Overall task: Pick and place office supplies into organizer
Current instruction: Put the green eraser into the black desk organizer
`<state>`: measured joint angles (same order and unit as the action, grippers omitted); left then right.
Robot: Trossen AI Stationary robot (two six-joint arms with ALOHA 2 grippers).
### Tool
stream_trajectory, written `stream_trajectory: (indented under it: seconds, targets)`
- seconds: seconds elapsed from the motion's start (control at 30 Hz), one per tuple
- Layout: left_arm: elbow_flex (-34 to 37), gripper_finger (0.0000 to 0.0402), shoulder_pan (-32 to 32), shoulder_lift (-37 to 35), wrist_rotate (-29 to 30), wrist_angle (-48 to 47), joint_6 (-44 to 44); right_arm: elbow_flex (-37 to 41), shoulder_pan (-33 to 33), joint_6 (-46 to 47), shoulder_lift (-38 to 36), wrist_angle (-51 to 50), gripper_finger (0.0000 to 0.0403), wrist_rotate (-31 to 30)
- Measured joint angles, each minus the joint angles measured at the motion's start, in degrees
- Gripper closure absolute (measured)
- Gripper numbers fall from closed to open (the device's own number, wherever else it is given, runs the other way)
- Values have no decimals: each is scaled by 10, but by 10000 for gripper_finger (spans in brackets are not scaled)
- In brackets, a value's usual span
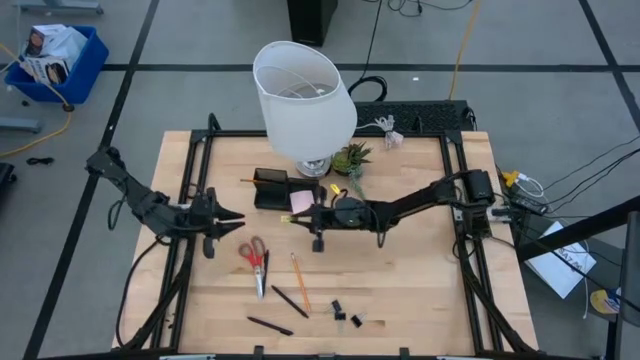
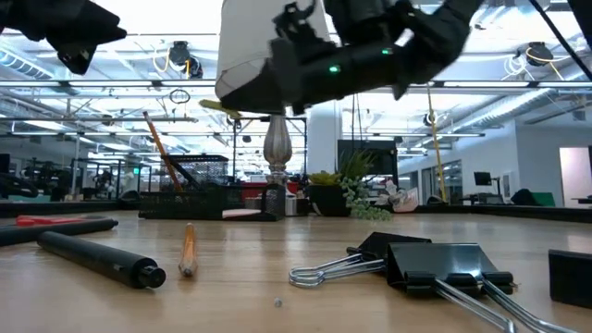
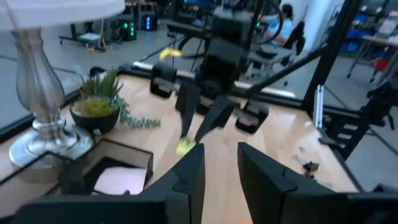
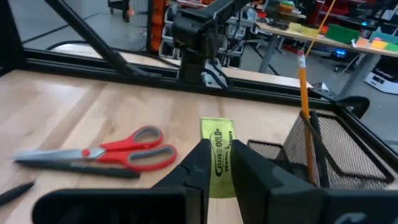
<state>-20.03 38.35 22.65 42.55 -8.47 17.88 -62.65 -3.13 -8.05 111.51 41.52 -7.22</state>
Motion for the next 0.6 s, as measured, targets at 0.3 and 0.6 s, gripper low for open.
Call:
stream_trajectory:
  seconds: [0.3,0.6]
  targets:
    - [0,304,0,-57,10,0,-29,-99,19,-33,90,-47,358,-17]
    - [0,304,0,-66,6,-4,-28,-139,56,-43,134,-47,358,-16]
